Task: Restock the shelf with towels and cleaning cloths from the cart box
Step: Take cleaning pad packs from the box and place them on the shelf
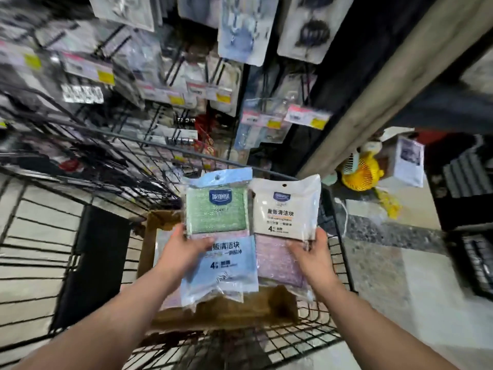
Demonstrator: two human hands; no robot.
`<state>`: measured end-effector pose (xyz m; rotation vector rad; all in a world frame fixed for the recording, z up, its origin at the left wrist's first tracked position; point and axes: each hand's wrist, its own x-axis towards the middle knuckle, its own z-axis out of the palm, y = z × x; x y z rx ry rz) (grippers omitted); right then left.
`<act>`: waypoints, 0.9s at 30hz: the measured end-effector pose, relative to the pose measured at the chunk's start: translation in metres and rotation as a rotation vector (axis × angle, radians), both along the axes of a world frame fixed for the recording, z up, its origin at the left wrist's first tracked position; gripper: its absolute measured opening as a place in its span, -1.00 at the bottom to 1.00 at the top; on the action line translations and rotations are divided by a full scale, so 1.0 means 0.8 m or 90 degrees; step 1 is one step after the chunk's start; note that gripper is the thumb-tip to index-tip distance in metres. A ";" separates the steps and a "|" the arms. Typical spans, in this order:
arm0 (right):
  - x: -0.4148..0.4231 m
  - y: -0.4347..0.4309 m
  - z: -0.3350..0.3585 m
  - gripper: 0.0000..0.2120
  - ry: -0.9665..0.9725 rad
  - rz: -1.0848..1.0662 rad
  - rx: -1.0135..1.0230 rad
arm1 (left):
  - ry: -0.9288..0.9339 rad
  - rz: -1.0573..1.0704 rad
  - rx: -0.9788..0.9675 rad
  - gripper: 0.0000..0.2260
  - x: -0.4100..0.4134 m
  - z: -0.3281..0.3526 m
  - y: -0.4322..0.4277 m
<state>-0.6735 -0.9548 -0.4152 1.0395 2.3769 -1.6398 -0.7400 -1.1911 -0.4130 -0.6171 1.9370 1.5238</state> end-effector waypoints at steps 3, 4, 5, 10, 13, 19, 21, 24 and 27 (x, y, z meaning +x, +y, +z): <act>0.012 0.013 0.036 -0.56 0.046 -0.015 0.022 | 0.046 -0.017 0.019 -0.55 0.005 0.031 0.012; 0.017 0.019 0.048 -0.54 0.061 -0.022 0.021 | 0.063 -0.029 0.026 -0.58 0.006 0.040 0.018; 0.021 0.025 0.057 -0.52 0.073 -0.027 0.023 | 0.075 -0.040 0.029 -0.59 0.006 0.048 0.023; 0.065 0.075 0.109 -0.45 0.130 -0.102 0.037 | 0.134 -0.108 0.063 -0.47 0.016 0.097 0.088; 0.111 0.121 0.145 -0.46 0.169 -0.150 0.044 | 0.172 -0.157 0.091 -0.49 0.038 0.127 0.150; 0.233 0.241 0.189 -0.50 0.230 -0.260 0.056 | 0.220 -0.229 0.147 -0.63 0.123 0.179 0.295; 0.277 0.284 0.195 -0.56 0.243 -0.289 0.078 | 0.238 -0.243 0.173 -0.68 0.160 0.193 0.347; 0.347 0.349 0.206 -0.58 0.269 -0.328 0.103 | 0.241 -0.281 0.193 -0.74 0.218 0.208 0.423; 0.407 0.402 0.222 -0.61 0.278 -0.344 0.125 | 0.239 -0.311 0.213 -0.67 0.264 0.213 0.486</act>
